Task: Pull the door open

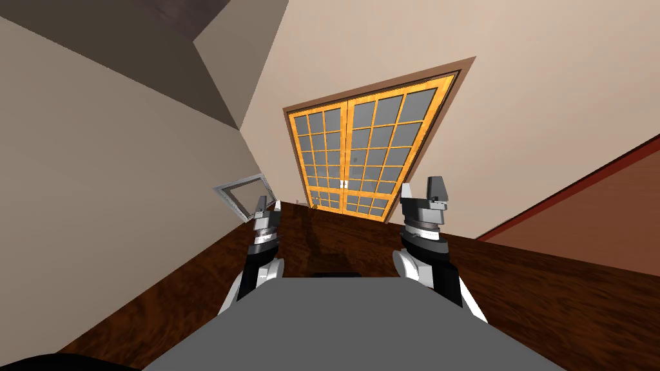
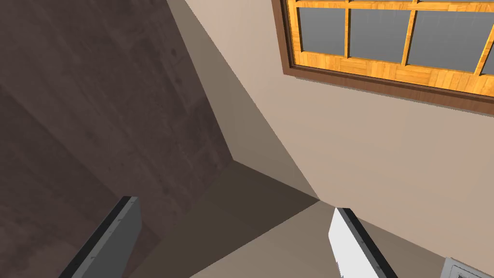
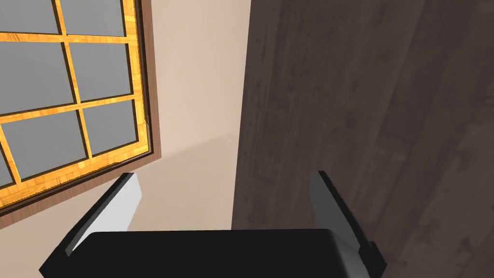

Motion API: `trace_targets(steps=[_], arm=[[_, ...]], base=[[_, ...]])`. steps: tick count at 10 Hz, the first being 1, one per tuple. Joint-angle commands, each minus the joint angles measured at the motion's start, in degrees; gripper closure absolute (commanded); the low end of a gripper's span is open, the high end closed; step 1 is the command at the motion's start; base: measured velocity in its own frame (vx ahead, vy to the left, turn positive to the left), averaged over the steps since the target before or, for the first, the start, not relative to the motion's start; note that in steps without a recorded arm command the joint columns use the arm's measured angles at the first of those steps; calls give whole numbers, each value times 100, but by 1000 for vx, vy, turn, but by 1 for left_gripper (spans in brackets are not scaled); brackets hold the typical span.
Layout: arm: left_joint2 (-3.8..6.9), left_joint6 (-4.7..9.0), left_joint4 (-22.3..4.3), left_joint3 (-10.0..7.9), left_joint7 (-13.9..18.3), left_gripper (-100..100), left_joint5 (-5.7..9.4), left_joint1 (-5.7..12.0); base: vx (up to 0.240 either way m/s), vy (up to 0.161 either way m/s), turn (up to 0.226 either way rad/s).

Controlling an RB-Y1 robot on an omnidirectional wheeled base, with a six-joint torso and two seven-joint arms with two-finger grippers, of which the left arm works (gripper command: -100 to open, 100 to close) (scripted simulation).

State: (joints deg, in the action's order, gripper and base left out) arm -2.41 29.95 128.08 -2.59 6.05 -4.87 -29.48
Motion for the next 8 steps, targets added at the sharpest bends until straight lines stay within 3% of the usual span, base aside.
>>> trace_targets(steps=[1,8], arm=[[84,44,-184,-38,-182,-100,-34,45],[320,210,-881,-179,-868,-100,-162,218]], base=[[62,-21,-65],[116,-38,-49]])
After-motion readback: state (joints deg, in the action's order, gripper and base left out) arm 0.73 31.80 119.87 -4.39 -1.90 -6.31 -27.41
